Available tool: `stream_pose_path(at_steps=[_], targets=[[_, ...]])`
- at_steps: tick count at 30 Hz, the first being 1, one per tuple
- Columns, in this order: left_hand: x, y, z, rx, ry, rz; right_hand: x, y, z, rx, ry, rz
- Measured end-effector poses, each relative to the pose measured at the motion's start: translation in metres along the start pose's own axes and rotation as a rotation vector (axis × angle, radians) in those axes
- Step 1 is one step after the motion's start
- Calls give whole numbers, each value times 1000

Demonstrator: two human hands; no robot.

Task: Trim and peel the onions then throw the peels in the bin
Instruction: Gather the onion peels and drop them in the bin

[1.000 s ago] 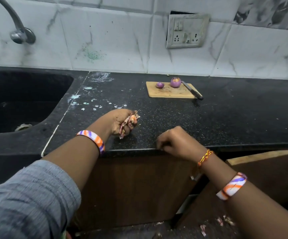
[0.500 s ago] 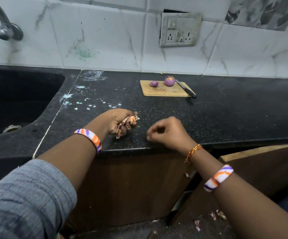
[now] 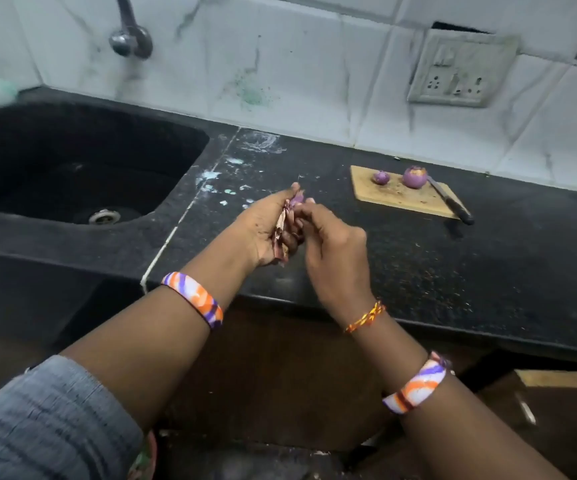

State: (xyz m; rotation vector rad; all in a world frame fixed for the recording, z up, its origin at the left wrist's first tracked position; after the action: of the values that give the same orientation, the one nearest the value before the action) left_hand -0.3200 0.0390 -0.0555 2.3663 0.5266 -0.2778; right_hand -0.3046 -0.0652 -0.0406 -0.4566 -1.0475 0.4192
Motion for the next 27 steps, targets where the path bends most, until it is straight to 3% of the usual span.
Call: stream_pose_path(at_steps=[7, 12, 18, 22, 27], targets=[[-45, -83, -14, -242, 236, -293, -34, 70, 62, 250, -222, 286], [-96, -159, 2, -339, 298, -404, -68, 124, 98, 436, -304, 463], [-144, -225, 54, -626, 357, -628, -122, 183, 124, 530, -304, 874], [-152, -258, 84, -795, 425, -747, -136, 223, 131, 732, -38, 1011], [-152, -294, 113, -899, 378, -936, -168, 288, 129, 861, 715, 1100]])
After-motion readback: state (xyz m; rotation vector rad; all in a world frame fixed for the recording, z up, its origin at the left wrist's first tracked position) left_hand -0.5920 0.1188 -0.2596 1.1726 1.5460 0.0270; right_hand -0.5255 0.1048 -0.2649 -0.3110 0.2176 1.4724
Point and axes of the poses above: each hand's wrist, its own x-axis towards the middle knuckle, its own y-axis out of the palm, z = x × y, the point moved 3 cm from there along x, towards the middle knuckle, and after that the axes turned 1 degree about y, right-handed, at the moved point
